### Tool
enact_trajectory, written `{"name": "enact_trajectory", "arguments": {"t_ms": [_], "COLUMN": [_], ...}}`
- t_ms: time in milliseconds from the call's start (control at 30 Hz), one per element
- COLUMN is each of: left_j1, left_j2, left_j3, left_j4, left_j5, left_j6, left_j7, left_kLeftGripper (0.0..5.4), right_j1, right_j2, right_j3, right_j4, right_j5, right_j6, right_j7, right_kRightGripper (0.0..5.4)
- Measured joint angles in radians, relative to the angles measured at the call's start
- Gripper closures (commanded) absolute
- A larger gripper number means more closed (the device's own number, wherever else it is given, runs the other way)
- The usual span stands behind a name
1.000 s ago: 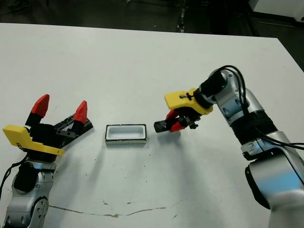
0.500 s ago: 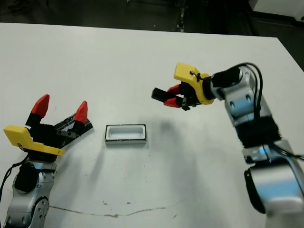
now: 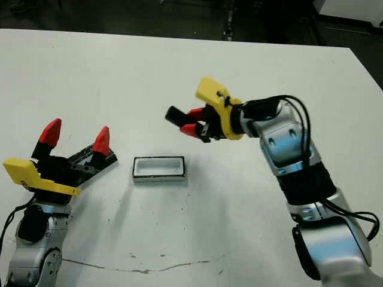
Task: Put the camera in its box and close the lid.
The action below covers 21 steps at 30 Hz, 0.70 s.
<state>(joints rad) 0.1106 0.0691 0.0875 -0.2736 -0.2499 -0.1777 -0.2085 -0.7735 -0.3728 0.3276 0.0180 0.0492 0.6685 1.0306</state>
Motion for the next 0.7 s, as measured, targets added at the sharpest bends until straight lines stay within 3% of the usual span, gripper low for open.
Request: {"name": "enact_trajectory", "arguments": {"t_ms": [533,700], "left_j1": [0.000,0.000], "left_j2": [0.001,0.004], "left_j3": [0.016,0.018], "left_j4": [0.002,0.004], "left_j5": [-0.020,-0.018], "left_j6": [-0.001,-0.008], "left_j7": [-0.005,-0.005], "left_kLeftGripper": [0.00,0.00], "right_j1": [-0.042,-0.077], "right_j2": [0.048,0.060], "right_j3": [0.076,0.108], "right_j4": [0.018,0.043], "right_j5": [0.050,0.073], "right_j6": [0.000,0.069], "right_j7": [0.017,0.055], "right_kRightGripper": [3.74,3.74]}}
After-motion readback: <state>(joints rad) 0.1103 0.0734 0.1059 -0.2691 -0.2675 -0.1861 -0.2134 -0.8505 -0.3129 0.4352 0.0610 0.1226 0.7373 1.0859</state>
